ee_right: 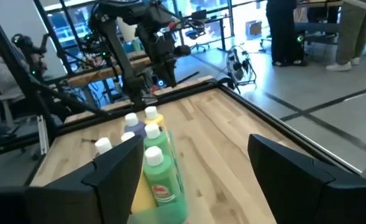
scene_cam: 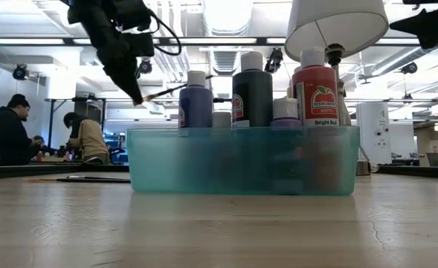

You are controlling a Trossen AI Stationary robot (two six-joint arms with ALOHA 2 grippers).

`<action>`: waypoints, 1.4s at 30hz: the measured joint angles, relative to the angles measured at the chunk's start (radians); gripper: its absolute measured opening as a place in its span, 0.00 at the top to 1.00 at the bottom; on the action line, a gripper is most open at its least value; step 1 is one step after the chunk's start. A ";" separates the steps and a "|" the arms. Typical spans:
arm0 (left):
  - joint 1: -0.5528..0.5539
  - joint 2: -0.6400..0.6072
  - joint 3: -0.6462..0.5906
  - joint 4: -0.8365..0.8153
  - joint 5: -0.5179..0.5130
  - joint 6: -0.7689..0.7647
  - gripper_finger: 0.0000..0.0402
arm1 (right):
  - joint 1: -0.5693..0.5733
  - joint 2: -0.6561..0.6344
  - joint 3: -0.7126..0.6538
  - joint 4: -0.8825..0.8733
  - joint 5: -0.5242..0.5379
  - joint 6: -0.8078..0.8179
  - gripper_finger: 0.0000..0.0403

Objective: Pick & Place Paint Supplies
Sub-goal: Put the gold paintbrush into the yellow cup

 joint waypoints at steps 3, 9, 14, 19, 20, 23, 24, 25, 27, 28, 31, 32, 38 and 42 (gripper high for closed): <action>0.000 -0.004 0.003 0.005 0.047 -0.062 0.99 | 0.000 0.000 0.000 0.005 0.001 -0.001 0.31; -0.002 -0.013 0.008 0.005 0.155 -0.113 0.99 | 0.000 0.001 -0.014 0.140 -0.009 -0.042 0.35; -0.004 -0.048 0.008 0.006 0.206 -0.114 1.00 | 0.000 0.034 -0.074 0.405 -0.180 -0.071 0.38; -0.016 -0.119 0.006 0.036 0.315 -0.167 1.00 | 0.000 0.149 -0.117 0.618 -0.284 -0.180 0.39; -0.023 -0.136 0.002 0.062 0.336 -0.182 1.00 | 0.000 0.180 -0.119 0.638 -0.283 -0.208 0.39; -0.051 -0.180 -0.010 0.129 0.381 -0.240 1.00 | 0.000 0.308 -0.127 0.698 -0.273 -0.341 0.38; -0.062 -0.192 -0.017 0.164 0.386 -0.270 1.00 | 0.000 0.360 -0.128 0.717 -0.270 -0.404 0.38; -0.072 -0.205 -0.026 0.199 0.387 -0.302 1.00 | 0.000 0.412 -0.126 0.732 -0.269 -0.477 0.37; -0.093 -0.226 -0.050 0.282 0.388 -0.369 0.99 | 0.000 0.515 -0.110 0.732 -0.259 -0.619 0.36; -0.104 -0.233 -0.061 0.324 0.389 -0.399 0.99 | -0.001 0.566 -0.098 0.732 -0.243 -0.674 0.36; -0.131 -0.240 -0.093 0.429 0.394 -0.488 0.99 | 0.000 0.711 -0.053 0.733 -0.146 -0.768 0.36; -0.140 -0.240 -0.107 0.473 0.409 -0.521 0.99 | 0.000 0.757 -0.033 0.734 -0.112 -0.781 0.36; -0.182 -0.228 -0.167 0.663 0.496 -0.631 0.99 | 0.001 1.002 0.108 0.726 -0.006 -0.940 0.40; -0.206 -0.201 -0.203 0.774 0.496 -0.713 0.99 | 0.029 1.141 0.213 0.718 0.137 -1.143 0.44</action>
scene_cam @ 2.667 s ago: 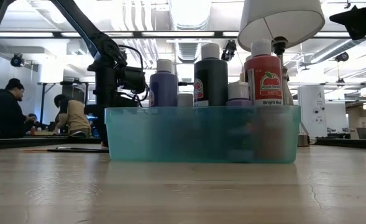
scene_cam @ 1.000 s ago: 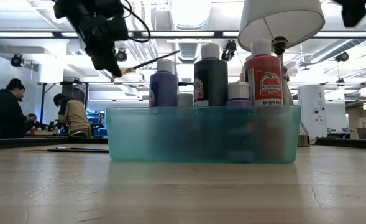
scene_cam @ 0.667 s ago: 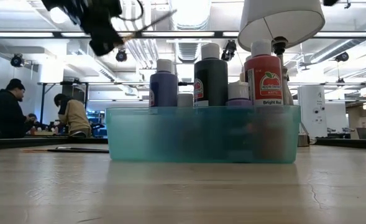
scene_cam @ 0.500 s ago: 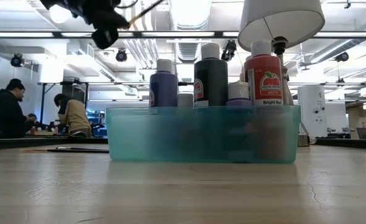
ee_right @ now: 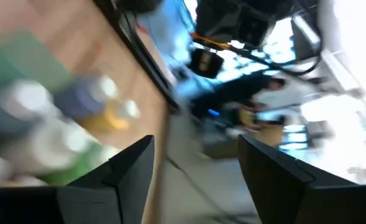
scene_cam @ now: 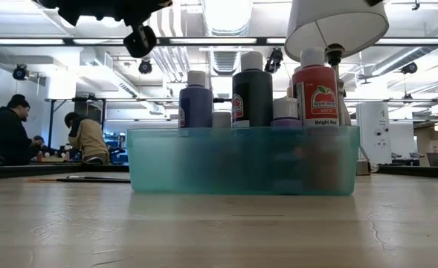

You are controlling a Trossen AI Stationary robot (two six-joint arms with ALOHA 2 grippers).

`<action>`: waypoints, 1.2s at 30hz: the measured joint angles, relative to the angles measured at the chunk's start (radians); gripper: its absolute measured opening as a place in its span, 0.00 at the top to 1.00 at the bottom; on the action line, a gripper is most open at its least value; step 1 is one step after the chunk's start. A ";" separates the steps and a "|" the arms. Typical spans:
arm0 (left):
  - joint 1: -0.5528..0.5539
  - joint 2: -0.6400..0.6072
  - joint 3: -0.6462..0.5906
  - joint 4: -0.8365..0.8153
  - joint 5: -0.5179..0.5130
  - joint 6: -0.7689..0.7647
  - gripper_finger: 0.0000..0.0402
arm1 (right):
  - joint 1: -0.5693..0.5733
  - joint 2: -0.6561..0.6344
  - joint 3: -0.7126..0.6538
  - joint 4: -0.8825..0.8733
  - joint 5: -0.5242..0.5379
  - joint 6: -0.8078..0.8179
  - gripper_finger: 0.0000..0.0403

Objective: Pick & Place Paint Supplies
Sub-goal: Put the gold paintbrush into the yellow cup

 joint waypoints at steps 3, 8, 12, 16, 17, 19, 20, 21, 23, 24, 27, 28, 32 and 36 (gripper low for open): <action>-0.023 0.031 -0.021 0.099 0.000 -0.071 0.99 | 0.026 0.096 0.073 -0.011 0.156 -0.165 0.46; -0.048 0.106 -0.029 0.234 0.007 -0.200 0.99 | 0.058 0.243 0.178 -0.016 0.365 -0.380 0.50; -0.065 0.183 -0.029 0.332 0.034 -0.260 0.99 | 0.072 0.340 0.262 -0.016 0.452 -0.511 0.53; -0.088 0.259 -0.029 0.425 0.057 -0.354 0.99 | 0.076 0.407 0.346 -0.058 0.474 -0.542 0.56; -0.093 0.274 -0.029 0.441 0.060 -0.371 0.99 | 0.076 0.420 0.366 -0.077 0.474 -0.542 0.56; -0.097 0.299 -0.029 0.463 0.065 -0.408 0.99 | 0.076 0.447 0.408 -0.100 0.474 -0.541 0.58; -0.097 0.308 -0.029 0.472 0.065 -0.422 0.99 | 0.076 0.460 0.425 -0.109 0.474 -0.542 0.58; -0.098 0.315 -0.029 0.483 0.065 -0.436 0.99 | 0.076 0.473 0.441 -0.117 0.474 -0.542 0.59; -0.098 0.319 -0.029 0.495 0.066 -0.455 0.99 | 0.076 0.492 0.467 -0.132 0.470 -0.541 0.60; -0.098 0.320 -0.029 0.510 0.066 -0.457 0.99 | 0.076 0.502 0.477 -0.137 0.468 -0.542 0.61; -0.098 0.321 -0.029 0.558 0.067 -0.476 0.99 | 0.076 0.522 0.502 -0.154 0.462 -0.547 0.62; -0.099 0.321 -0.029 0.576 0.066 -0.487 0.99 | 0.076 0.530 0.507 -0.153 0.462 -0.556 0.63; -0.109 0.321 -0.028 0.595 0.067 -0.520 0.99 | 0.073 0.555 0.520 -0.154 0.453 -0.595 0.65; -0.130 0.324 -0.028 0.594 0.066 -0.522 0.99 | 0.065 0.555 0.522 -0.153 0.447 -0.600 0.66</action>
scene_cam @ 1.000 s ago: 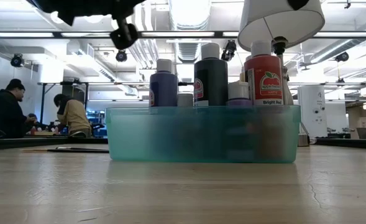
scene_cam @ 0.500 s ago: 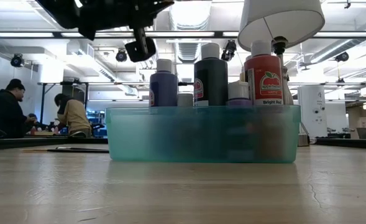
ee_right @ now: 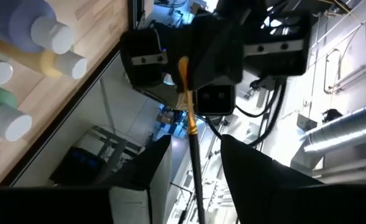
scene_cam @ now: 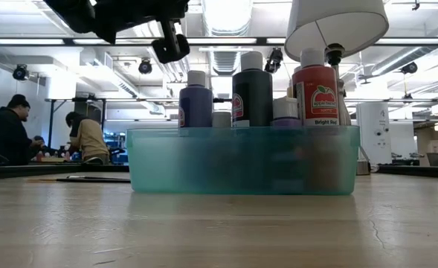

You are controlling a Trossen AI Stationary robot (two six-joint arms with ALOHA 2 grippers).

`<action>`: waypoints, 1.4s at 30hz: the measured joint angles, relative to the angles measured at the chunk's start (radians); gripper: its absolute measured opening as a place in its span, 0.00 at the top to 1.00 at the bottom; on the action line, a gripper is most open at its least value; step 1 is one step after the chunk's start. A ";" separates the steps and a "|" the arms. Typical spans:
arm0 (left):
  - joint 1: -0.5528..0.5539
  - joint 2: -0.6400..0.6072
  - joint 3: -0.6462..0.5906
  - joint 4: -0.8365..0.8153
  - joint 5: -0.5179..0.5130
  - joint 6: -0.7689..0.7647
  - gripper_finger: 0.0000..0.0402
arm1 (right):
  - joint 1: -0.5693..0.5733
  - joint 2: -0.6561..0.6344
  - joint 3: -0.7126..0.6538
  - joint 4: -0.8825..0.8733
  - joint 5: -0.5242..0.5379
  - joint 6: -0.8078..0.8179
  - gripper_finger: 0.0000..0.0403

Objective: Pick & Place Paint Supplies
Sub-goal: Put the gold paintbrush into the yellow cup

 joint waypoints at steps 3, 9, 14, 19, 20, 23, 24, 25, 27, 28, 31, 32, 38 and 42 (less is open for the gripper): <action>-0.017 0.000 0.000 0.002 -0.003 0.000 0.99 | -0.014 -0.001 0.000 -0.001 -0.010 -0.001 0.66; -0.047 0.014 0.027 0.000 -0.022 0.001 0.99 | -0.027 -0.002 0.000 0.002 -0.057 -0.037 0.59; -0.050 0.040 0.059 -0.001 -0.022 0.011 0.99 | -0.027 -0.002 0.000 0.011 -0.056 -0.041 0.54; -0.059 0.087 0.088 -0.003 -0.023 0.011 0.99 | -0.037 -0.002 0.000 0.011 -0.056 -0.039 0.54; -0.062 0.096 0.093 -0.005 -0.021 0.011 0.99 | -0.041 -0.002 -0.001 0.011 -0.056 -0.037 0.55; -0.070 0.122 0.119 -0.005 -0.005 0.010 0.99 | -0.053 -0.002 -0.001 0.011 -0.048 -0.029 0.58; -0.072 0.128 0.128 -0.005 0.003 0.010 0.99 | -0.056 -0.003 -0.001 0.011 -0.042 -0.028 0.59; -0.073 0.134 0.136 -0.005 0.007 0.012 0.99 | -0.058 -0.003 -0.001 0.011 -0.030 -0.027 0.61; -0.073 0.140 0.149 -0.002 0.018 0.024 0.99 | -0.061 -0.004 -0.001 0.010 -0.016 -0.013 0.65; -0.073 0.141 0.153 -0.002 0.025 0.028 0.99 | -0.061 -0.004 -0.001 0.010 -0.008 0.002 0.67; -0.072 0.141 0.154 -0.002 0.026 0.044 0.99 | -0.059 -0.004 -0.001 0.010 0.014 0.051 0.75; -0.071 0.142 0.154 -0.005 0.026 0.049 0.99 | -0.059 -0.004 -0.002 0.008 0.019 0.063 0.78; -0.069 0.143 0.153 -0.003 0.027 0.051 0.99 | -0.059 -0.004 -0.002 -0.001 0.024 0.076 0.94; -0.069 0.142 0.153 0.000 0.027 0.052 0.99 | -0.059 -0.004 -0.002 0.001 0.022 0.077 0.96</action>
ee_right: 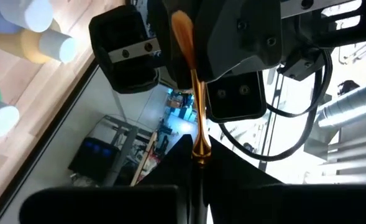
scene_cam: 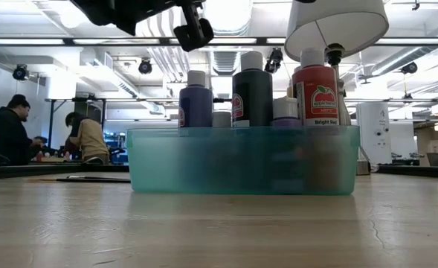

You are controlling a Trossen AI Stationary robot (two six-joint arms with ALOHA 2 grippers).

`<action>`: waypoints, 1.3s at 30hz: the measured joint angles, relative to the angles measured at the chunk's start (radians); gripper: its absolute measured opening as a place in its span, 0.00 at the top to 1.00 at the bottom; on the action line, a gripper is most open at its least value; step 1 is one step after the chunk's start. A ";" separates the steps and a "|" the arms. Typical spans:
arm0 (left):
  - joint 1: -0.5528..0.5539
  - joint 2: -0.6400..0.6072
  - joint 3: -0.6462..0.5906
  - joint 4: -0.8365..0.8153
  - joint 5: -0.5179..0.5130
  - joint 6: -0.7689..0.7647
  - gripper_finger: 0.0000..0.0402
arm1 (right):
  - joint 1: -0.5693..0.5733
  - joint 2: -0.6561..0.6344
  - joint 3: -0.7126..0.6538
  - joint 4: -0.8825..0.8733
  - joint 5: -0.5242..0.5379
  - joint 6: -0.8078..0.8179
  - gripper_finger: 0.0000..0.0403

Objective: Pick & Place Paint Supplies
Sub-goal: Put the gold paintbrush into the yellow cup

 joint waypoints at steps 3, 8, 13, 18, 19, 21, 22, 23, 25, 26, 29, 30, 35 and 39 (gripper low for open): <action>0.000 0.000 0.000 0.000 -0.011 0.041 0.99 | 0.000 0.000 0.000 -0.001 0.000 0.000 0.96; 0.002 -0.001 0.000 0.000 -0.019 0.098 0.91 | -0.001 0.000 0.000 0.000 -0.001 0.005 0.96; 0.030 -0.012 0.026 -0.009 0.088 0.154 0.72 | 0.006 0.000 0.000 -0.001 -0.008 0.014 0.96; 0.091 -0.052 0.030 -0.095 0.255 0.178 0.58 | 0.031 -0.008 0.000 -0.030 -0.010 0.111 0.96; 0.101 -0.065 0.025 -0.123 0.246 0.206 0.57 | 0.041 -0.012 0.000 -0.050 -0.011 0.156 0.96; 0.124 -0.092 0.019 -0.197 0.213 0.280 0.56 | 0.059 -0.031 0.000 -0.101 -0.051 0.301 0.96; 0.134 -0.106 0.018 -0.236 0.191 0.321 0.56 | 0.069 -0.049 0.000 -0.140 -0.087 0.390 0.96; 0.142 -0.120 0.018 -0.278 0.162 0.363 0.56 | 0.080 -0.067 0.000 -0.182 -0.126 0.483 0.96; 0.153 -0.147 0.015 -0.353 0.094 0.436 0.57 | 0.101 -0.115 0.000 -0.262 -0.217 0.692 0.96; 0.155 -0.158 0.015 -0.379 0.058 0.468 0.57 | 0.109 -0.143 0.000 -0.299 -0.267 0.801 0.96; 0.152 -0.185 0.013 -0.430 -0.028 0.533 0.57 | 0.127 -0.233 0.000 -0.395 -0.427 1.121 0.96; 0.148 -0.191 0.013 -0.433 -0.042 0.547 0.57 | 0.131 -0.262 0.000 -0.424 -0.470 1.216 0.96; 0.141 -0.215 0.013 -0.438 -0.063 0.606 0.57 | 0.176 -0.365 -0.035 -0.477 -0.554 1.523 0.96; 0.131 -0.223 0.013 -0.454 -0.110 0.658 0.57 | 0.267 -0.427 -0.105 -0.458 -0.568 1.625 0.96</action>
